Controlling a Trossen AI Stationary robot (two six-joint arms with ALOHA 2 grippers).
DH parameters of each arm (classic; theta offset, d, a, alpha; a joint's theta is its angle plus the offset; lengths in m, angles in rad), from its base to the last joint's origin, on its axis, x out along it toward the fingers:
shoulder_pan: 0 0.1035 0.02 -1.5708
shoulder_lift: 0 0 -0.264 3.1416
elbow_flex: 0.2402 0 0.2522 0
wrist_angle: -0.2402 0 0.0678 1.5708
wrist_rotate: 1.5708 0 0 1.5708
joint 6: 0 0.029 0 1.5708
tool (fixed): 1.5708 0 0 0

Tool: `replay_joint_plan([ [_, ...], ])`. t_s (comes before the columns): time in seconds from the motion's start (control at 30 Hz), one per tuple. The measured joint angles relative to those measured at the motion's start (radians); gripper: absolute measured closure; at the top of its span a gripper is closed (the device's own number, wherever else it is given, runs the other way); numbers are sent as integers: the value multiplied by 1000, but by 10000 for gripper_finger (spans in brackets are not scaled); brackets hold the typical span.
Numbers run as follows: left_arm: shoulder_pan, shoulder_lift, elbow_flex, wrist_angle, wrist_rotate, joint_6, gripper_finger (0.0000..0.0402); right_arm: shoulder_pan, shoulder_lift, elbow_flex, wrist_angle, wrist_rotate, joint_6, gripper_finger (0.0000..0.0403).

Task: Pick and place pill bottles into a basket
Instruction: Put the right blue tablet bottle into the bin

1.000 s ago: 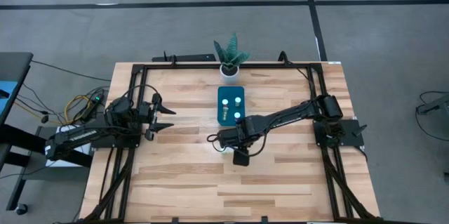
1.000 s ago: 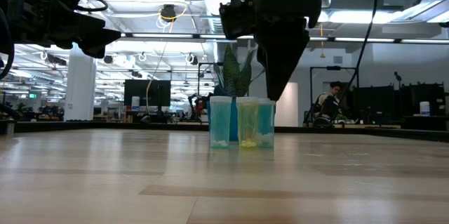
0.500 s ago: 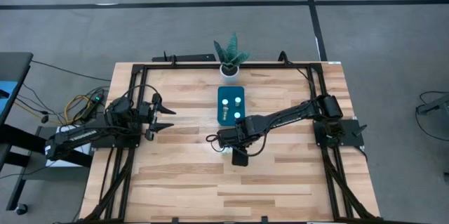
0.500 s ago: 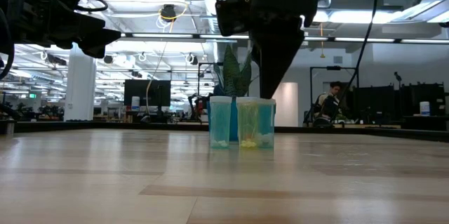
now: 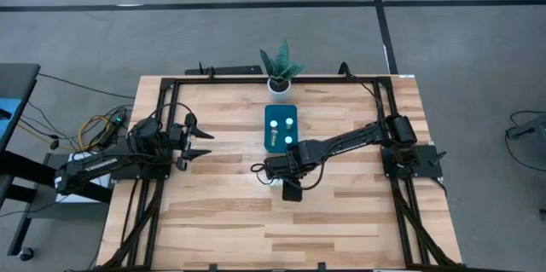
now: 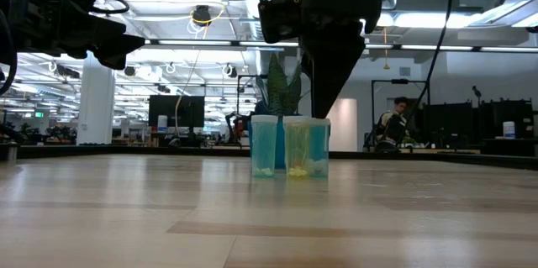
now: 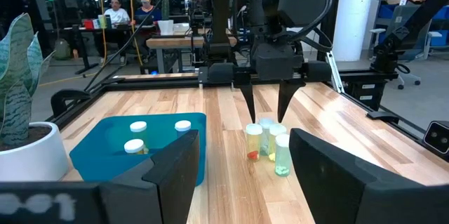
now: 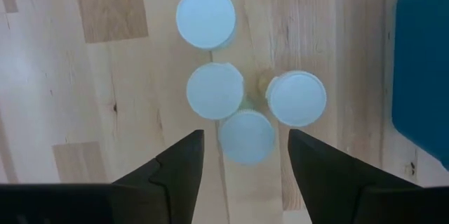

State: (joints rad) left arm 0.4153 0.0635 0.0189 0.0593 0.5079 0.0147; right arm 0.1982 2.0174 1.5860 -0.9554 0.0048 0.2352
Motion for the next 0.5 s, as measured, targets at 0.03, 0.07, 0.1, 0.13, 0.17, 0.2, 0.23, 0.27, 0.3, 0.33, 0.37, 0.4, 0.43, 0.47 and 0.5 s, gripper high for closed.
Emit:
replay_joint_plan([
  [0.03,0,0,0,0,0,0,189,0,0,0,0,0,0,206],
  [0.07,0,0,0,0,0,0,189,0,0,0,0,0,0,209],
  [0.1,0,0,0,0,0,0,189,0,0,0,0,0,0,213],
  [0.13,0,0,0,0,0,0,189,0,0,0,0,0,0,218],
  [0.17,0,0,0,0,0,0,189,0,0,0,0,0,0,222],
  [0.2,0,0,0,0,0,0,189,0,0,0,0,0,0,227],
  [0.23,0,0,0,0,0,0,189,0,0,0,0,0,0,231],
  [0.27,0,0,0,0,0,0,189,0,0,0,0,-1,0,235],
  [0.3,0,0,0,0,0,0,189,0,0,0,0,-2,0,238],
  [0.33,0,0,0,0,0,0,189,0,0,0,0,-3,0,241],
  [0.37,0,0,0,0,0,0,189,0,0,0,0,-3,0,242],
  [0.4,0,0,0,0,0,0,189,0,0,0,0,-3,0,243],
  [0.43,0,0,0,0,0,0,189,0,0,0,0,-3,0,243],
  [0.47,0,0,0,0,0,0,189,0,0,0,0,-3,0,243],
  [0.5,0,0,0,0,0,0,189,0,0,0,0,-3,0,241],
])
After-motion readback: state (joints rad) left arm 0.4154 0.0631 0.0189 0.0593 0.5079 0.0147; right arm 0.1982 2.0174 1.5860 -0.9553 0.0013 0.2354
